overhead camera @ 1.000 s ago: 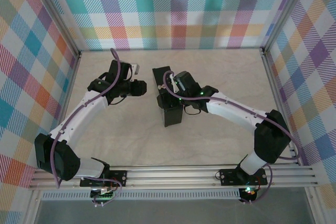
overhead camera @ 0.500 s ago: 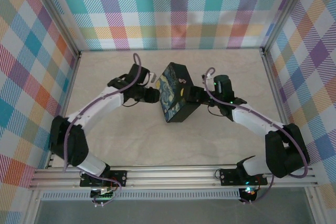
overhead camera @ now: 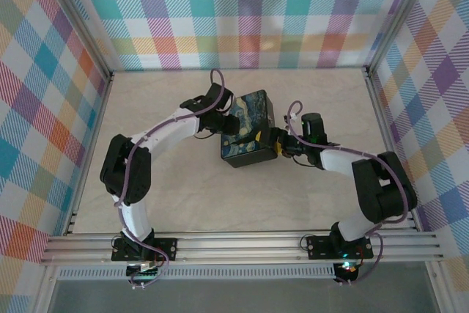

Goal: Unlock the padlock with the key

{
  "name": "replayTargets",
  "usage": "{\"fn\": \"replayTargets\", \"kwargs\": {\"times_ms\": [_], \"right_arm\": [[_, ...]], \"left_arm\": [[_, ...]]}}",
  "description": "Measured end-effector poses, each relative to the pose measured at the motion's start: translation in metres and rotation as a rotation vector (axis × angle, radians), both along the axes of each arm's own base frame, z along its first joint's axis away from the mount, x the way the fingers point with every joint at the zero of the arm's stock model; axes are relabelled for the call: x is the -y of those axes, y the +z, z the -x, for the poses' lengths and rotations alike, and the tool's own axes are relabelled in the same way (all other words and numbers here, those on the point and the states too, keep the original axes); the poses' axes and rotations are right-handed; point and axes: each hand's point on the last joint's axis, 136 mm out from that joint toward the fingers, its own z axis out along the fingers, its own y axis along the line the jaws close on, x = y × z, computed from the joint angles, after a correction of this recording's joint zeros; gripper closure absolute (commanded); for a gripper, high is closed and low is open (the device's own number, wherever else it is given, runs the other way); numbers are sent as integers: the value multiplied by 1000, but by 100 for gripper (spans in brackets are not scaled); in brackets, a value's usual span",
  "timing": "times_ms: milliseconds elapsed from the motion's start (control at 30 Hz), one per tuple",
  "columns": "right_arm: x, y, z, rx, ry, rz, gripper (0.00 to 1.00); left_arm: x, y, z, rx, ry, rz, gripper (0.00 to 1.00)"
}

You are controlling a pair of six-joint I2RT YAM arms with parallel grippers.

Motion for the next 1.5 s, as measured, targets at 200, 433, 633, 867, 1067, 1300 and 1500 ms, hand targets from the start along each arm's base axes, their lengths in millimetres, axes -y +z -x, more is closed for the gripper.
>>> {"fn": "replayTargets", "kwargs": {"times_ms": [200, 433, 633, 867, 1067, 1300, 1500], "right_arm": [[-4, -13, -8, -49, 10, 3, 0], [-3, -10, -19, -42, 7, 71, 0], [4, -3, -24, -39, -10, 136, 0], [19, -4, -28, -78, -57, 113, 0], [39, -4, -36, -139, -132, 63, 0], [49, 7, -40, -115, -156, 43, 0], [54, 20, -37, -67, -147, 94, 0]], "left_arm": [[-6, 3, -18, 27, 30, -47, 56], [-8, -13, -27, 10, 32, -97, 56], [-4, -12, -40, 30, 33, -112, 57], [1, -17, -49, 43, 22, -112, 58], [7, -19, -60, 71, 26, -98, 58], [5, -20, -67, 93, 38, -108, 59], [-5, -19, -75, 95, 61, -100, 55]]}}
